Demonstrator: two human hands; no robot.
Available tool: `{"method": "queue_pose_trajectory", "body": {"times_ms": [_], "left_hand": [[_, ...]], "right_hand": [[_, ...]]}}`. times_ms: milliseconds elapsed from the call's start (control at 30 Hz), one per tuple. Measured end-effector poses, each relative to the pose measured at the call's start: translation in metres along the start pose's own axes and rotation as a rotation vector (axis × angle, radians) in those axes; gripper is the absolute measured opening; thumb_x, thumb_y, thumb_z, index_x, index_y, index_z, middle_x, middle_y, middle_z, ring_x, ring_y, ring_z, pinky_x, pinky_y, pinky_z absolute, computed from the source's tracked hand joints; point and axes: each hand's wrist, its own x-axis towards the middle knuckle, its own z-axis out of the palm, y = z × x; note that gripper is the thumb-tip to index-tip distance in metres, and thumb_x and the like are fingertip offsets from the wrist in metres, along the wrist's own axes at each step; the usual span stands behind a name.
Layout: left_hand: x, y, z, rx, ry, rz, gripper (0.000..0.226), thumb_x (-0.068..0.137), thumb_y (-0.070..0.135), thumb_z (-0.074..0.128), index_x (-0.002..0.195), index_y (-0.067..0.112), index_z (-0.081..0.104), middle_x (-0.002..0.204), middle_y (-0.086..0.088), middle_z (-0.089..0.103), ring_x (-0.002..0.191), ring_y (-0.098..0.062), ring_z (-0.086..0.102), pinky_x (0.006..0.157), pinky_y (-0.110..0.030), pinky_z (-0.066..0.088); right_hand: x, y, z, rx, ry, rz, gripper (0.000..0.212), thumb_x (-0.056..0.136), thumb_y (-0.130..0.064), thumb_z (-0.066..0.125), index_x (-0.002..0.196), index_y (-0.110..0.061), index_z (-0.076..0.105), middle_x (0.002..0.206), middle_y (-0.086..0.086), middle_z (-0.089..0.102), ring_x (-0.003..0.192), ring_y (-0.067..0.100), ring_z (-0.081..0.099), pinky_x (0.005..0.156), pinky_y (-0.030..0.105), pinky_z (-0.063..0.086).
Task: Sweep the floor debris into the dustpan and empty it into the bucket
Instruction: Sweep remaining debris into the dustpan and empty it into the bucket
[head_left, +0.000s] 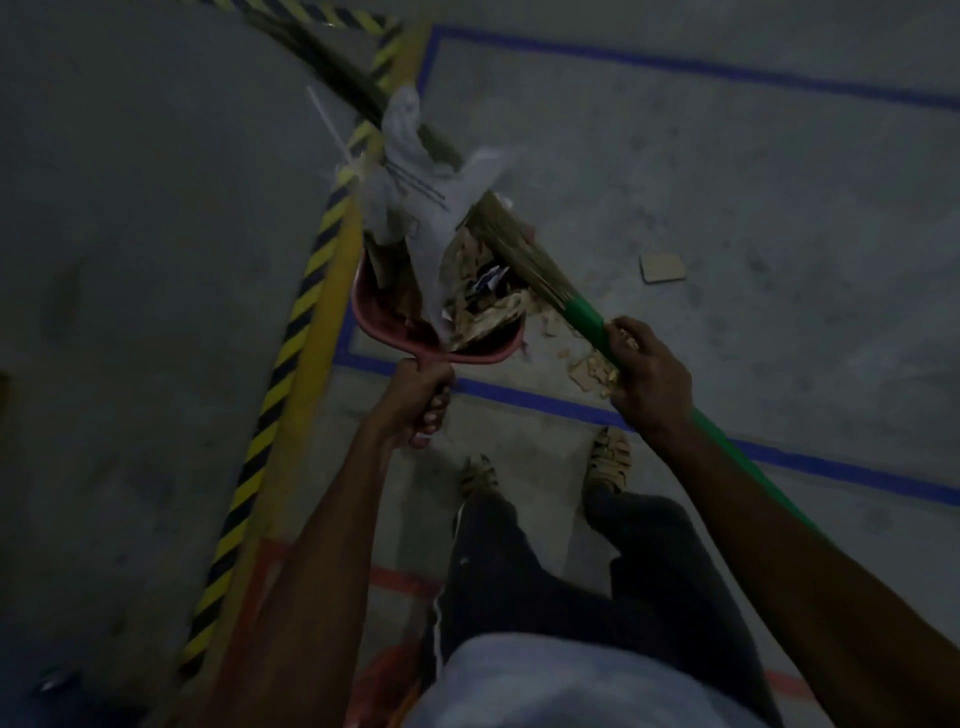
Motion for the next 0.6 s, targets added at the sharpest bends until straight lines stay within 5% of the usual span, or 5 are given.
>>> {"method": "queue_pose_trajectory", "body": {"times_ms": [167, 333, 600], "left_hand": [[-0.089, 0.002, -0.021, -0.125, 0.073, 0.04, 0.04, 0.091, 0.012, 0.053, 0.055, 0.015, 0.037, 0.048, -0.004, 0.025, 0.033, -0.016, 0.022, 0.047, -0.027, 0.016], [-0.16, -0.013, -0.023, -0.247, 0.185, 0.103, 0.037, 0.092, 0.012, 0.052, 0.058, 0.014, 0.037, 0.049, -0.005, 0.025, 0.035, -0.016, 0.022, 0.043, -0.022, 0.02], [-0.238, -0.085, 0.047, -0.604, 0.472, 0.126, 0.038, 0.093, 0.009, 0.052, 0.057, 0.013, 0.04, 0.042, 0.0, 0.028, 0.028, -0.013, 0.023, 0.04, -0.016, 0.023]], "right_hand": [[-0.016, -0.059, -0.051, -0.009, 0.048, -0.155, 0.073, 0.063, 0.005, 0.07, 0.134, -0.012, 0.06, 0.141, 0.009, 0.053, 0.086, 0.04, 0.063, 0.057, 0.036, 0.052], [-0.026, -0.086, -0.077, 0.009, 0.063, -0.35, 0.076, 0.068, 0.006, 0.067, 0.141, -0.011, 0.054, 0.142, 0.011, 0.051, 0.091, 0.037, 0.062, 0.062, 0.026, 0.037], [-0.041, -0.088, -0.089, 0.011, -0.087, -0.701, 0.078, 0.076, 0.007, 0.066, 0.146, -0.017, 0.042, 0.148, 0.009, 0.044, 0.107, 0.039, 0.059, 0.062, 0.048, 0.057]]}}
